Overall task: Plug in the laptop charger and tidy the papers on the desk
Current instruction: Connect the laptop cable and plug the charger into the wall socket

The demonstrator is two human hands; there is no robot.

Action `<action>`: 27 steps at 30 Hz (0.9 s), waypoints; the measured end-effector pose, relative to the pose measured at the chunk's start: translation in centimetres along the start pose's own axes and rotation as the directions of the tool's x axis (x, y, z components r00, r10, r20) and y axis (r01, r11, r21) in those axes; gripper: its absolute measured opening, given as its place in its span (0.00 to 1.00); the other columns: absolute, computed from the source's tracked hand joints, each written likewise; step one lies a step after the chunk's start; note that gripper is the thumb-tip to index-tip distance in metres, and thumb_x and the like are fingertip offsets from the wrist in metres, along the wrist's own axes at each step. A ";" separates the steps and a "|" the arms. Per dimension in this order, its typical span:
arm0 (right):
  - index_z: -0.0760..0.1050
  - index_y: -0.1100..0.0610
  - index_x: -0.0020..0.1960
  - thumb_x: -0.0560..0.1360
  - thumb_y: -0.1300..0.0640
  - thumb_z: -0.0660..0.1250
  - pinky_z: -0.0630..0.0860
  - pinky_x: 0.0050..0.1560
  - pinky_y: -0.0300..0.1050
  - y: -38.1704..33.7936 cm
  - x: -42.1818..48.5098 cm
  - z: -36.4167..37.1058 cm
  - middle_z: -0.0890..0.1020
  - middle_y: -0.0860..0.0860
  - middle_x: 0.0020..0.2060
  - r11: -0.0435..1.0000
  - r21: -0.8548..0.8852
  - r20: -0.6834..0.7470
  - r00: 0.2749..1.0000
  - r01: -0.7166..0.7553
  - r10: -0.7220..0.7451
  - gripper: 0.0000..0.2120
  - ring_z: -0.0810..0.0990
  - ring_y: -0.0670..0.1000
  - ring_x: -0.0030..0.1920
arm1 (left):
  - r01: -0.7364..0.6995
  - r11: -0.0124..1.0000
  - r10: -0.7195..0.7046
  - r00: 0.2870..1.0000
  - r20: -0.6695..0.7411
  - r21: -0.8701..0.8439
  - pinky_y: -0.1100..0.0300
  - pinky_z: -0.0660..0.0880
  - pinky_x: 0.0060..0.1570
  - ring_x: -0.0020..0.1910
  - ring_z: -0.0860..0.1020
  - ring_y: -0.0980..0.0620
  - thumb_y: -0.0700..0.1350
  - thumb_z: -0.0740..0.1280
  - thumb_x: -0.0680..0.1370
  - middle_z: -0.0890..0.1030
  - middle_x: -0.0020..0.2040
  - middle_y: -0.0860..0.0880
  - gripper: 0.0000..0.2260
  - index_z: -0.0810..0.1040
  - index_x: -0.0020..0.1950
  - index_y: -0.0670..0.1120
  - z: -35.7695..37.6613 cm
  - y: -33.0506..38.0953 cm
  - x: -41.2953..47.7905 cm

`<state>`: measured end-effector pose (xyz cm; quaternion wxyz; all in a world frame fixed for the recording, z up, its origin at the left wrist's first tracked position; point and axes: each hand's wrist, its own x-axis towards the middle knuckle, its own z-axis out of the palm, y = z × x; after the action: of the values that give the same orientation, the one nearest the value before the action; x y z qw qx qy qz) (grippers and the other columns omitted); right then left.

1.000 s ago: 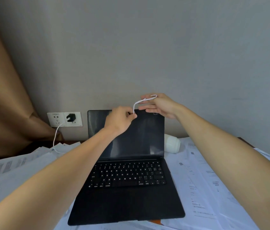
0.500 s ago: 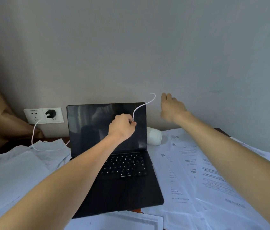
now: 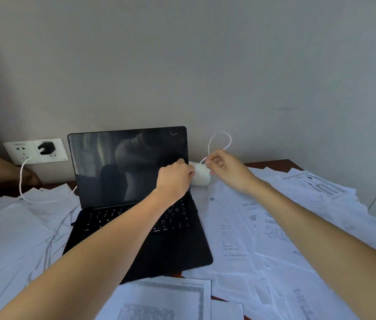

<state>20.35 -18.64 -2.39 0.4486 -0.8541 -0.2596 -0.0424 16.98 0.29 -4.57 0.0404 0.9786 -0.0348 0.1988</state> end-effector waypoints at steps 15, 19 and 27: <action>0.73 0.51 0.55 0.82 0.42 0.62 0.77 0.43 0.49 4.9 -1.9 4.3 0.81 0.49 0.41 0.952 -0.287 -0.048 0.994 -0.105 0.095 0.12 0.80 0.49 0.41 | -0.120 0.988 0.135 0.980 0.150 -0.099 0.51 0.76 0.45 0.42 0.76 0.44 0.43 0.62 0.86 0.66 0.51 0.50 0.14 0.81 0.69 0.50 6.1 -1.0 -1.8; 0.81 0.48 0.54 0.81 0.49 0.65 0.77 0.46 0.49 6.0 -1.7 5.3 0.81 0.50 0.44 0.933 -0.359 0.032 0.999 0.000 0.013 0.08 0.78 0.50 0.46 | -0.034 0.915 0.076 0.993 0.090 -0.402 0.51 0.78 0.55 0.50 0.80 0.46 0.37 0.65 0.84 0.77 0.54 0.48 0.12 0.83 0.65 0.44 7.3 -1.0 -2.2; 0.82 0.43 0.56 0.78 0.45 0.70 0.59 0.57 0.45 7.5 -1.3 6.1 0.76 0.43 0.55 0.913 -0.384 0.016 0.990 0.137 -0.142 0.08 0.65 0.48 0.59 | 0.153 0.666 -0.149 0.986 0.071 -0.730 0.63 0.79 0.50 0.47 0.83 0.55 0.38 0.74 0.79 0.84 0.44 0.52 0.05 0.80 0.48 0.47 7.9 -0.7 -2.7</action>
<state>21.87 -17.81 -12.00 0.2700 -0.9045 -0.3036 -0.1297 17.59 0.39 -12.90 0.4449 0.8804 -0.0307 0.1615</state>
